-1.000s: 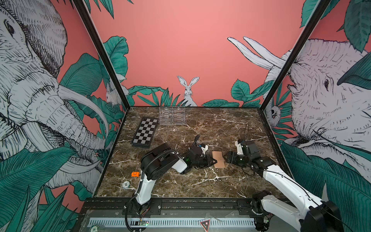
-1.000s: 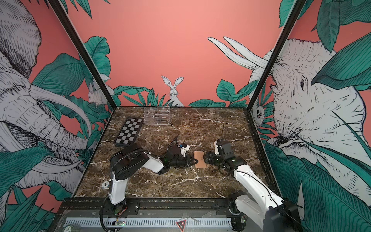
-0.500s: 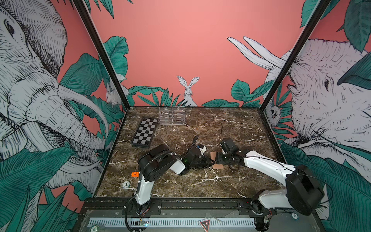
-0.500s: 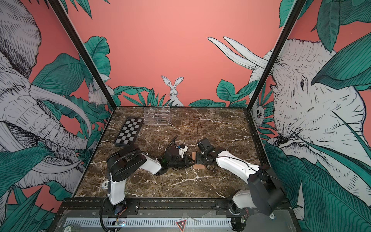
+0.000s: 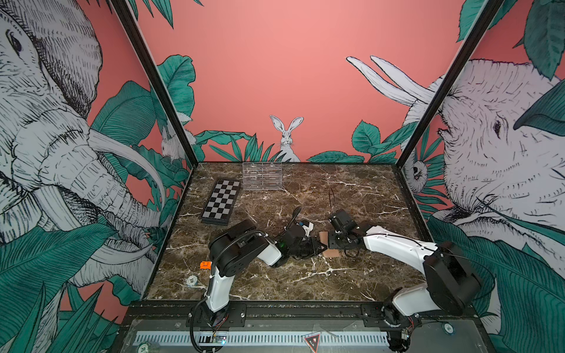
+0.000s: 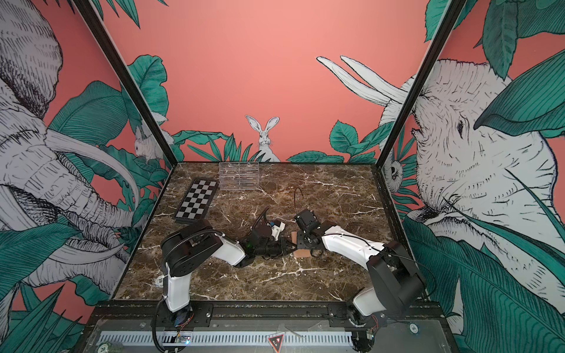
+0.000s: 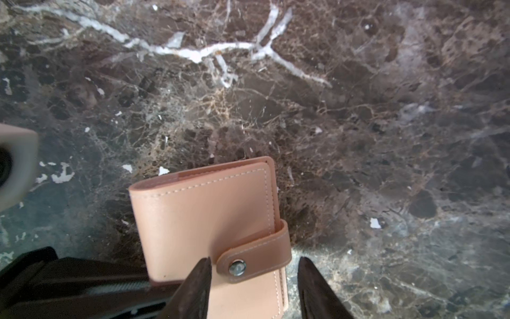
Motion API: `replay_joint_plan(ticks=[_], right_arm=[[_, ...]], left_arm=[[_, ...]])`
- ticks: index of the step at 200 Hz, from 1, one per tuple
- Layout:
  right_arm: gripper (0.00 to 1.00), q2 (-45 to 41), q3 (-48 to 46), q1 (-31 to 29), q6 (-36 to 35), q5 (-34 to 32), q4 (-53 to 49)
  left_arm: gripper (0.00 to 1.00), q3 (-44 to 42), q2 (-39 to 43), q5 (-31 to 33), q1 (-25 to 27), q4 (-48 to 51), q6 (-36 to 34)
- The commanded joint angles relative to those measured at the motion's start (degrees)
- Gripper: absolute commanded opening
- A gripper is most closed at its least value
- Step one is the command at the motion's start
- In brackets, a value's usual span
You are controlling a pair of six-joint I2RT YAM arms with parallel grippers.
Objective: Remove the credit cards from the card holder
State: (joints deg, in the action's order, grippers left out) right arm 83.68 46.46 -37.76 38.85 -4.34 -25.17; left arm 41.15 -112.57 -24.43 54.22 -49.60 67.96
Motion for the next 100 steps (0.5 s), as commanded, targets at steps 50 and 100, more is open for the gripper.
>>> replay_joint_plan(ticks=[50,100], right_arm=[[0.49,2.52,0.73,-1.81,0.70,-2.84,-1.81],[0.40,5.83,1.57,-2.22,0.52,-8.49,-4.48]], left_arm=[[0.00,-0.89,1.87,1.18,0.10,1.20,-0.49],[0.00,-0.72,2.62,1.40,0.12,2.67,-1.34]])
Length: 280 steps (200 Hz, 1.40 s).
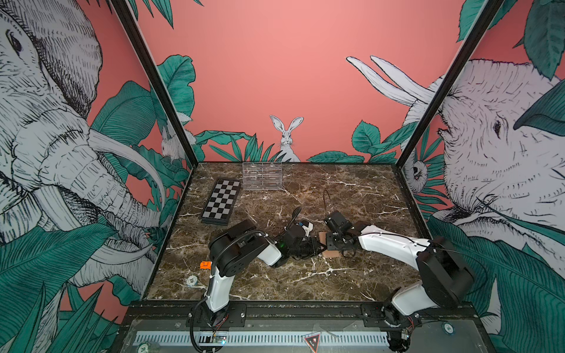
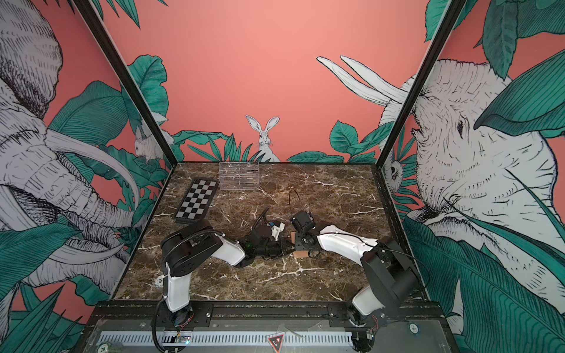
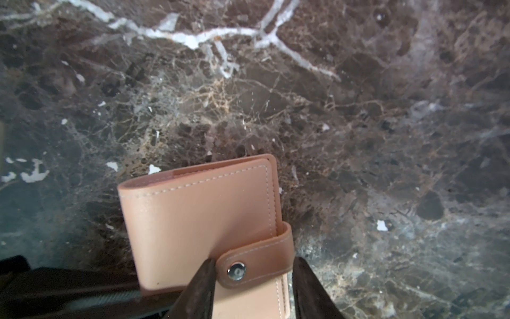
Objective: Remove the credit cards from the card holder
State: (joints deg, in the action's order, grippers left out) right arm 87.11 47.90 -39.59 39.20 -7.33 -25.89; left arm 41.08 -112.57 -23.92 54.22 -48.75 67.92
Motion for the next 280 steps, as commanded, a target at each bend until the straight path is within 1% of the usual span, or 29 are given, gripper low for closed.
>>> replay_joint_plan(ticks=[1,22,57,67,79,96,135,169,228,256,280], right_arm=[[0.40,2.42,0.15,-0.39,0.26,-5.68,-3.88],[0.32,2.80,0.60,-0.37,0.32,-7.90,-5.04],[0.20,2.98,1.09,-0.44,0.09,-8.29,-5.29],[0.17,2.98,0.95,-0.48,0.13,-8.41,-5.42],[0.17,2.81,0.88,-0.47,0.16,-8.64,-5.16],[0.10,2.71,0.35,-0.54,0.38,-8.69,-4.52],[0.00,2.71,0.26,-0.52,0.55,-8.32,-4.28],[0.00,2.22,-0.05,-0.56,0.81,-8.66,-4.53],[0.00,-1.71,-1.57,-0.54,1.45,-9.84,-4.76],[0.00,-2.97,-2.22,-0.14,1.41,-10.55,-5.22],[0.00,-3.72,-3.31,1.33,1.01,-9.71,-4.73]], left_arm=[[0.00,-0.65,2.67,0.90,0.11,1.86,-1.30],[0.00,-0.56,2.67,0.81,0.10,2.01,-1.43],[0.00,-0.39,2.52,0.72,0.10,2.17,-1.39],[0.00,-0.39,2.53,0.80,0.10,2.33,-1.44],[0.00,-0.39,2.54,0.97,0.12,2.47,-1.51],[0.00,-0.48,2.27,0.98,0.10,2.12,-1.35],[0.00,-0.69,2.25,1.16,0.10,2.08,-1.38],[0.00,-1.40,2.53,1.59,0.10,1.49,-1.64],[0.00,-2.10,2.61,1.59,-0.25,1.82,-2.13],[0.00,-2.06,3.65,1.94,-0.34,4.52,-3.92],[0.00,-1.73,5.36,2.57,-0.42,8.64,-6.55]])
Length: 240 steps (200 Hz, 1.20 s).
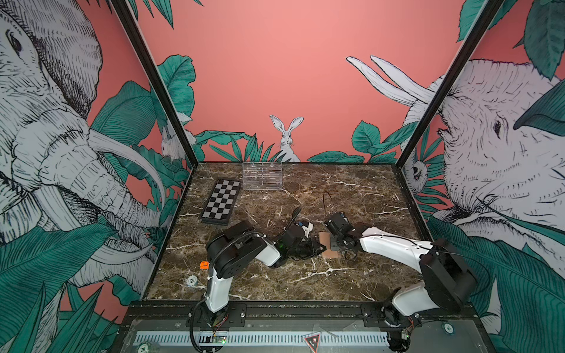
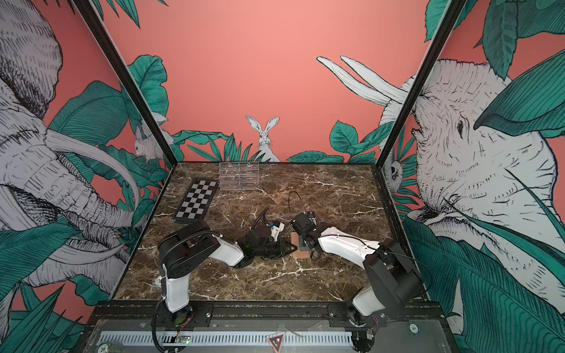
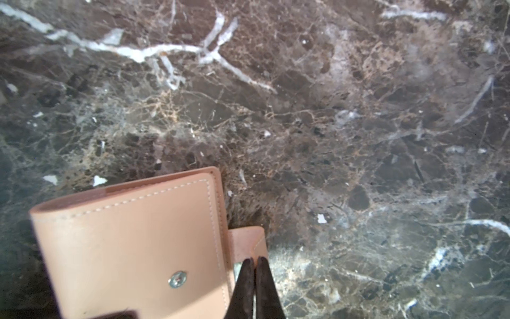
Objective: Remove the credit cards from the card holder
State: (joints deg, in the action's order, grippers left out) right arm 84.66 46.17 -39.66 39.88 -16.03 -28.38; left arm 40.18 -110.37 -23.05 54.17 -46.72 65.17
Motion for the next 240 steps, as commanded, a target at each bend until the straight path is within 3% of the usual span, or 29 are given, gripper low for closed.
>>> replay_joint_plan(ticks=[1,55,88,111,151,202,214,240], right_arm=[[0.00,-1.31,-1.60,1.50,0.35,-0.93,-2.18],[0.00,-3.22,-5.10,5.15,-0.07,3.04,1.17],[0.00,-4.00,-6.57,6.04,-0.16,5.25,2.82],[0.00,-5.97,-7.78,7.05,0.10,10.49,5.77],[0.22,-10.92,-7.78,8.34,-0.01,10.99,3.31],[0.35,-21.86,-8.98,9.15,0.00,18.62,5.94],[0.33,-23.41,-9.63,9.11,0.11,21.91,8.05],[0.13,-21.62,-10.87,9.24,1.17,27.34,12.21]], left_arm=[[0.00,-0.82,3.23,1.74,-0.38,6.84,-3.94],[0.00,-0.52,3.86,2.51,-0.73,10.32,-6.13],[0.25,-0.98,5.33,3.71,-0.87,11.31,-6.43],[0.43,-0.37,8.50,4.73,-1.09,14.28,-7.49],[0.57,2.77,15.39,7.09,-1.17,26.79,-12.31],[0.58,3.61,16.00,5.31,-1.26,25.59,-12.96],[0.59,3.44,15.80,5.21,-1.35,24.85,-12.89],[0.58,2.79,15.62,5.29,-1.44,23.90,-12.38]])
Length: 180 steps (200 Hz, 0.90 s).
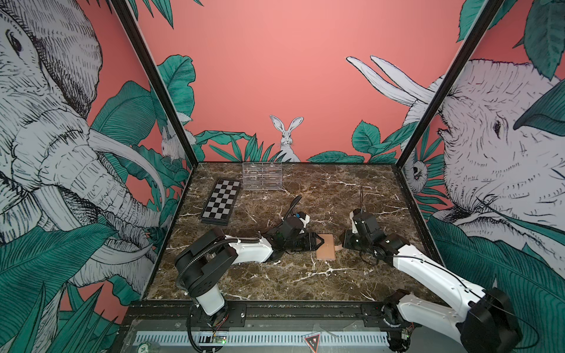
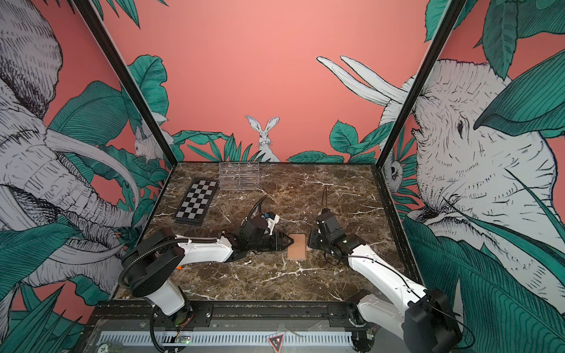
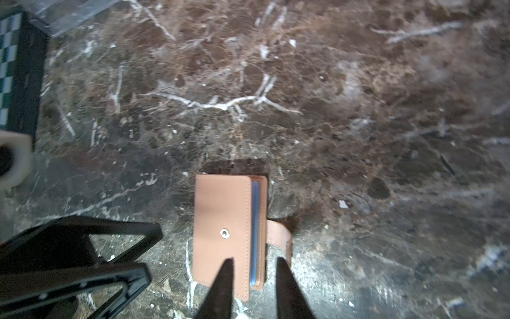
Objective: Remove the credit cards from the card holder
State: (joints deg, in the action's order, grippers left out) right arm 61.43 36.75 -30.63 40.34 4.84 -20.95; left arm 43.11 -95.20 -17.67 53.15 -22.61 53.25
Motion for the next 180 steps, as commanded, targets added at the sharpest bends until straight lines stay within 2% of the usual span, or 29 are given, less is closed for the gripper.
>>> replay_joint_plan(ticks=[1,29,79,120,180], right_arm=[[0.12,1.78,-1.48,0.18,0.71,6.48,4.86],[0.00,6.73,-3.47,1.06,1.58,7.02,7.60],[0.00,11.66,-7.15,2.98,1.99,7.88,12.93],[0.00,13.62,-9.26,3.21,2.79,12.07,20.82],[0.00,11.20,-9.23,3.21,2.20,13.16,20.73]], left_arm=[[0.59,-0.14,0.50,-0.13,-0.41,-0.23,-0.45],[0.59,-0.22,0.44,-0.58,-0.49,-0.35,-0.32],[0.59,-0.49,0.58,-0.51,-0.37,-0.58,-0.18],[0.58,-0.22,0.24,-0.54,-0.50,-0.60,-0.19],[0.59,-0.15,0.94,0.05,-0.54,0.18,-0.41]])
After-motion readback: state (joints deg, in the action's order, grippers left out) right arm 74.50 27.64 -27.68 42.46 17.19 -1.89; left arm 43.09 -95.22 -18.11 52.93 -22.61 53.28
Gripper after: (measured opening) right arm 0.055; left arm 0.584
